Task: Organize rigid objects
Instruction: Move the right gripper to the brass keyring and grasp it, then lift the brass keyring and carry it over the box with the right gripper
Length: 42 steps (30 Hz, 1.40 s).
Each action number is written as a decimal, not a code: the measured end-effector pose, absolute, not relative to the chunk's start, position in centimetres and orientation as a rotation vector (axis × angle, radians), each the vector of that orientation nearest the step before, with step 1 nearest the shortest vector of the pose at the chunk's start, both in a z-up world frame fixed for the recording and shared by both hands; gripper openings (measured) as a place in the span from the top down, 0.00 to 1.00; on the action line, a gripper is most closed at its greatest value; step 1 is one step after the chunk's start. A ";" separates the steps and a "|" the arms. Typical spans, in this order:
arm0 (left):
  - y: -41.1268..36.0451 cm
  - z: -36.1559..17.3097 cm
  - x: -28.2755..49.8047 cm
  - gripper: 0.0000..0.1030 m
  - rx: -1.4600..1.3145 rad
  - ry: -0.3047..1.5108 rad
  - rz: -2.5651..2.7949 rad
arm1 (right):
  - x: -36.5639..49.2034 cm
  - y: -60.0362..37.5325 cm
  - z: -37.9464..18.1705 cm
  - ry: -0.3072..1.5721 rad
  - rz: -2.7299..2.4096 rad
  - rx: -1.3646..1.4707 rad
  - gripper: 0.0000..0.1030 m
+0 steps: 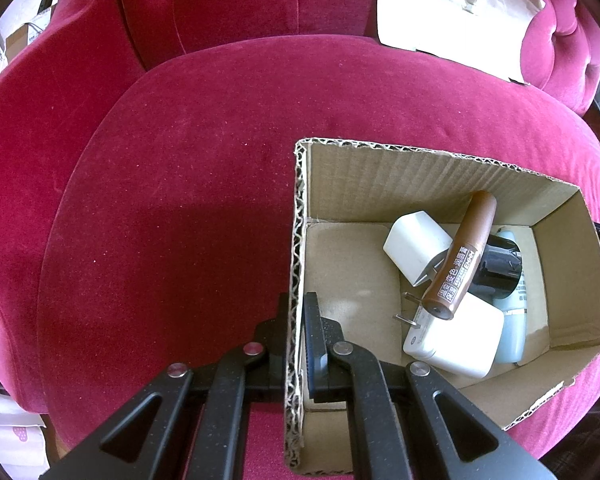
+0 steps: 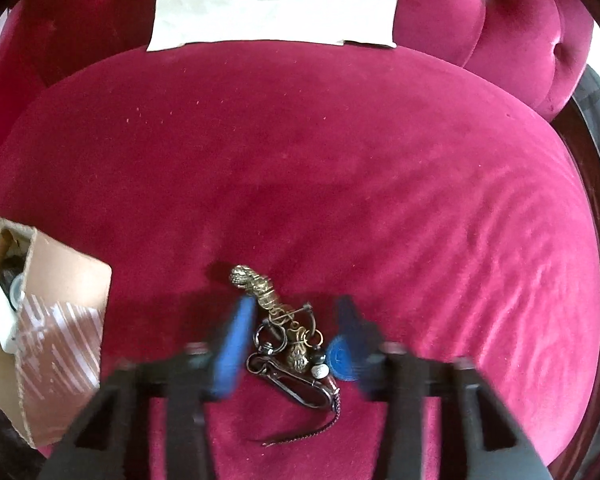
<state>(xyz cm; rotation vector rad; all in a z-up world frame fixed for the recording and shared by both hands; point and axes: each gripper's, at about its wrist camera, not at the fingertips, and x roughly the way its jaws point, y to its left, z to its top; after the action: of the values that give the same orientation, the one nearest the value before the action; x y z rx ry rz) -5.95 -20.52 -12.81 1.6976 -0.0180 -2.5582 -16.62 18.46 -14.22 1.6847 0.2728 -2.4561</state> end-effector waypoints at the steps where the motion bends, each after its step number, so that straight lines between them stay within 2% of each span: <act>1: -20.5 -12.8 -6.0 0.95 1.698 -0.017 -2.558 | -16.7 18.6 -14.1 0.262 -2.458 1.685 0.74; 42: -21.0 -12.7 -5.9 0.95 1.695 -0.015 -2.556 | -15.0 16.2 -4.4 0.199 -2.555 1.426 0.75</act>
<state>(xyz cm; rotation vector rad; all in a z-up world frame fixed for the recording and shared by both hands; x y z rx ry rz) -5.89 -20.99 -12.72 1.6955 -0.0149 -2.5562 -15.04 16.24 -4.43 1.4259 0.1987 -2.5551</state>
